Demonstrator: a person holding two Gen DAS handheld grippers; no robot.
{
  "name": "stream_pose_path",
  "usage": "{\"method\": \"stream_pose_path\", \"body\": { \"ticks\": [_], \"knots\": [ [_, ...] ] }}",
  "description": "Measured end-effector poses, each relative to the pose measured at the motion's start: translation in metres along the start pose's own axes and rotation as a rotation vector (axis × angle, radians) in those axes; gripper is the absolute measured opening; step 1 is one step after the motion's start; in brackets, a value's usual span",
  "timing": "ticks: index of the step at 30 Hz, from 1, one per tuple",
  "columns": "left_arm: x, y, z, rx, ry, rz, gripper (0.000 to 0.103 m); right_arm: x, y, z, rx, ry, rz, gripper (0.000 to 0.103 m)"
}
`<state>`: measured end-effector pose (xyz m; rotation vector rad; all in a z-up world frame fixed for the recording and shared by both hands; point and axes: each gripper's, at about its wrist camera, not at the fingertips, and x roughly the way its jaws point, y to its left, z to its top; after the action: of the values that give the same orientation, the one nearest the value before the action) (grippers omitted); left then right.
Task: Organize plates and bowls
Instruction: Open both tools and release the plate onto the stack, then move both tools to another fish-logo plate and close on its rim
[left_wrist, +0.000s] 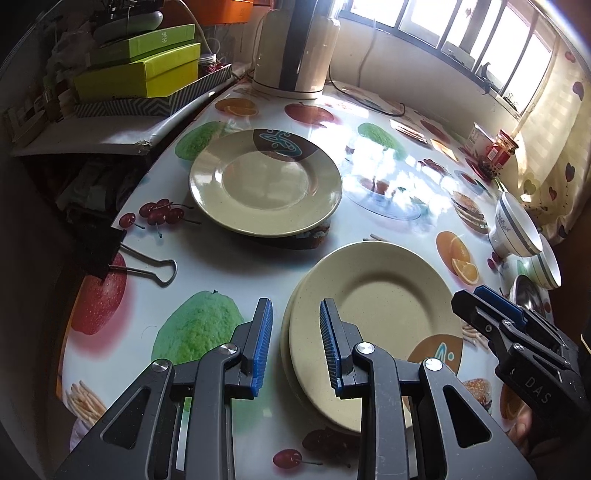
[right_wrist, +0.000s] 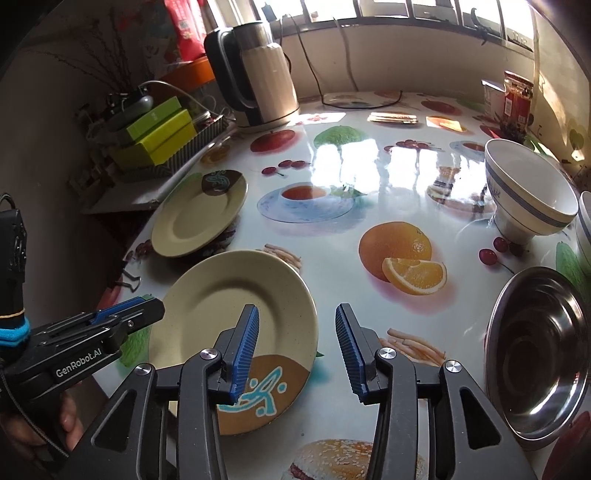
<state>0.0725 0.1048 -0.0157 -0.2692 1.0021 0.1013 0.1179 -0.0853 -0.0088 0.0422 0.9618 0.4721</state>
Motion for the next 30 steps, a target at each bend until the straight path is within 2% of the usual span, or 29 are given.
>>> {"method": "stream_pose_path", "body": {
  "ticks": [11, 14, 18, 24, 30],
  "knots": [
    [-0.016, 0.014, 0.025, 0.027, -0.114, 0.104, 0.028, 0.005, 0.015, 0.037, -0.062, -0.034, -0.007, 0.045],
    [-0.014, 0.022, 0.032, 0.023, -0.122, 0.115, 0.028, 0.009, 0.02, 0.049, -0.089, -0.041, -0.013, 0.045],
    [-0.008, 0.033, 0.043, 0.015, -0.127, 0.138, 0.033, 0.017, 0.027, 0.064, -0.125, -0.05, -0.016, 0.045],
    [0.001, 0.046, 0.058, 0.028, -0.151, 0.183, 0.033, 0.038, 0.035, 0.087, -0.158, -0.029, -0.006, 0.045],
    [0.018, 0.068, 0.072, -0.023, -0.118, 0.142, 0.033, 0.064, 0.04, 0.104, -0.179, 0.008, -0.006, 0.046]
  ]
}}
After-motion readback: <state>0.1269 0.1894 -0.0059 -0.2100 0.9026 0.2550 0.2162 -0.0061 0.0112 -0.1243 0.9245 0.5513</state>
